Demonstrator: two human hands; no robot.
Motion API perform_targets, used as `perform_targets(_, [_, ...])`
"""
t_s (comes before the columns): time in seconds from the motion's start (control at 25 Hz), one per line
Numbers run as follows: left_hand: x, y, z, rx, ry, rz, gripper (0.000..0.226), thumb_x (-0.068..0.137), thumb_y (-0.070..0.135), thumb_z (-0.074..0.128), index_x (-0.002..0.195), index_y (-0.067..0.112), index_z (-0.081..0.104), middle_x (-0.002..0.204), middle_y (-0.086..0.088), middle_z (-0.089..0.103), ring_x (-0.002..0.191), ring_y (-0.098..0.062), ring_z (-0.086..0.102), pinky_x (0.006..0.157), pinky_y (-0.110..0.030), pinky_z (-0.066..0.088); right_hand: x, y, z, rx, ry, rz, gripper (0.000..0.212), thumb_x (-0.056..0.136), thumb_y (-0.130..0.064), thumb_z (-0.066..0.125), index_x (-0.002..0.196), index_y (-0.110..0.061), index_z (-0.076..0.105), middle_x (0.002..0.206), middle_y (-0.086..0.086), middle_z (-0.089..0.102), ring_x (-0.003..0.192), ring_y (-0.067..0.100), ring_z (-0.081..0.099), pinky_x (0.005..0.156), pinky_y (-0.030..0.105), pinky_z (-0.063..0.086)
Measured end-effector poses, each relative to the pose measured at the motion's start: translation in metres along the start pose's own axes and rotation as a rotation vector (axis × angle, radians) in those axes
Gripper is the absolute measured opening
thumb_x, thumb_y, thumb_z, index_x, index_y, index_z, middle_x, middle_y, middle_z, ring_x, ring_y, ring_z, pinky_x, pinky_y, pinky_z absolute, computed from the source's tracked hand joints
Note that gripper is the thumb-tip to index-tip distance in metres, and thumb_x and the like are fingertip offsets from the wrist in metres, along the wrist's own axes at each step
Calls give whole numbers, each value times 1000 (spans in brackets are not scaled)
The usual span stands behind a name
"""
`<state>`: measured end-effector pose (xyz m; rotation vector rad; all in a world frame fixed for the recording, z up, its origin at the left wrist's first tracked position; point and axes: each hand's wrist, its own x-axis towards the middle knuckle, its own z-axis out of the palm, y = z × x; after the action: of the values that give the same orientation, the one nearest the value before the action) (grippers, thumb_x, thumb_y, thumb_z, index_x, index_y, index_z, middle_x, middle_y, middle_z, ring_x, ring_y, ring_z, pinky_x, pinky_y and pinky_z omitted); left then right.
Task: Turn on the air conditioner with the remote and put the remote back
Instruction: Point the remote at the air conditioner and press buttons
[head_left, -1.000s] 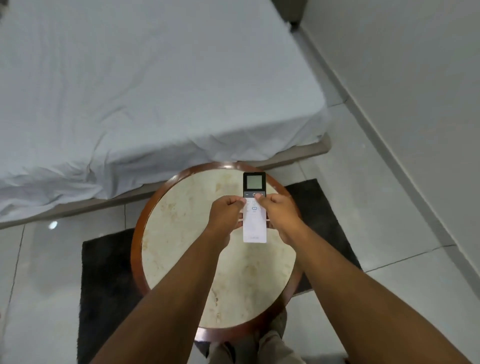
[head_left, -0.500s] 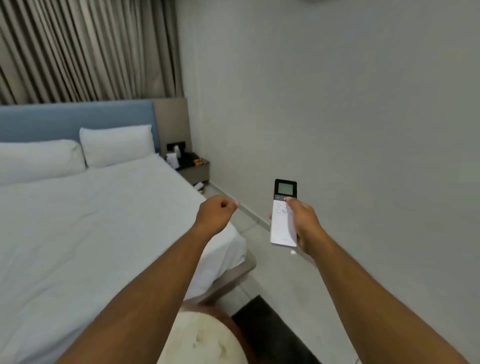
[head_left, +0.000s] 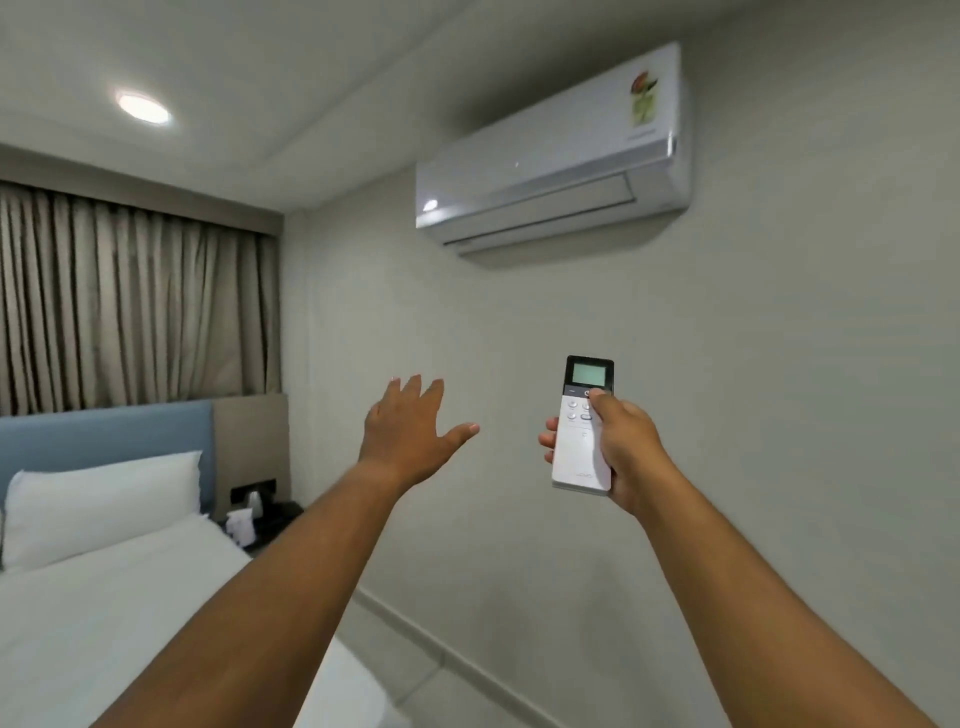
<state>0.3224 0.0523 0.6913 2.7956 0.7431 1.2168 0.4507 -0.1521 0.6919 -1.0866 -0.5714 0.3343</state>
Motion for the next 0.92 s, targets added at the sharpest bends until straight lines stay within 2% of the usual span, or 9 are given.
perform_targets(0.08, [19,12,-18,53,84,54,90,81,76,37,151,22,20,161,-11,17,148,-33,5,117,-52,14,3,-32,5,-29,-1,-55,32,102,-29,43,101,-2,59,67,18,76,59,34,74,49,41,61])
perform_targets(0.24, [52,30,-55,122,244,114,96,78,81,26,152,22,14,162,-13,13,148,-34,1,118,-52,9,6,-92,19,-98,-6,-178,29,100,-28,48,106,-2,60,69,17,77,62,35,74,60,43,62])
perform_targets(0.48, [76,46,-92,246,482,172,99,76,84,8,152,21,9,162,-14,10,148,-35,-3,118,-52,2,2,-140,45,-157,-64,-275,29,96,-29,50,106,-3,60,68,17,77,57,32,73,49,36,59])
perform_targets(0.72, [81,55,-105,268,489,166,101,74,85,0,152,22,4,162,-12,3,148,-33,-10,118,-50,-1,0,-151,52,-239,-69,-352,23,96,-26,48,96,-5,58,58,12,73,49,30,71,42,31,55])
perform_targets(0.92, [79,57,-105,277,470,156,102,72,85,-1,152,21,4,162,-12,3,147,-33,-10,118,-50,-3,1,-152,48,-265,-63,-356,22,94,-27,49,93,-6,56,58,12,72,49,31,70,43,32,55])
